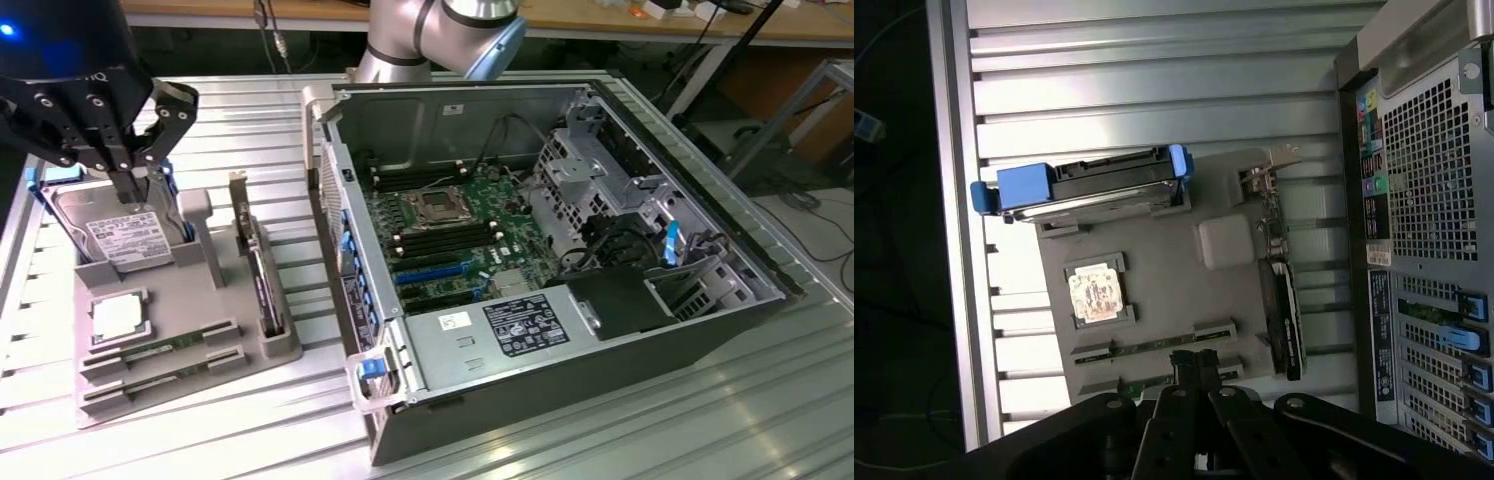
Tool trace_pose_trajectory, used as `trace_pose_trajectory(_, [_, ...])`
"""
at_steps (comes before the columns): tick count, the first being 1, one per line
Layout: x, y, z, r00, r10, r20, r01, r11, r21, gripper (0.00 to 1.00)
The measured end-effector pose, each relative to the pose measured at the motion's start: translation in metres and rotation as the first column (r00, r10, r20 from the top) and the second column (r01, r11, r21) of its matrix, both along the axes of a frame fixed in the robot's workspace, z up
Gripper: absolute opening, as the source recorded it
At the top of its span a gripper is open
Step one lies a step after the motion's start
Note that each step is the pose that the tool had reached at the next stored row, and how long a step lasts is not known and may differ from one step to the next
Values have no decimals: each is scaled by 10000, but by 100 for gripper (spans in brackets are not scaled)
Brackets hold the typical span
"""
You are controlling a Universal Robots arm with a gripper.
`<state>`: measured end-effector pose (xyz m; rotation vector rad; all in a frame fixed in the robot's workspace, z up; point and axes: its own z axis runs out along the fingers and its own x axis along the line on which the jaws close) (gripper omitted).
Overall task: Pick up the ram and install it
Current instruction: 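Pick up the ram and move it above insertion slot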
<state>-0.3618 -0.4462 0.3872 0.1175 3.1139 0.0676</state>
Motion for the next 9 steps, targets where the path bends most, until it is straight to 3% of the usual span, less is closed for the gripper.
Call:
trace_pose_trajectory(2, [-10, 3, 0, 9999, 144, 37, -144, 9999, -6, 11])
trace_pose_trajectory(5, [-10, 3, -7, 9960, 893, 39, -893, 9960, -5, 11])
trace_pose_trajectory(8, [-11, 3, -22, 9836, 1805, 39, -1805, 9836, -5, 29])
trace_pose_trajectory(9, [-11, 3, -26, 9799, 1994, 39, -1994, 9799, -5, 29])
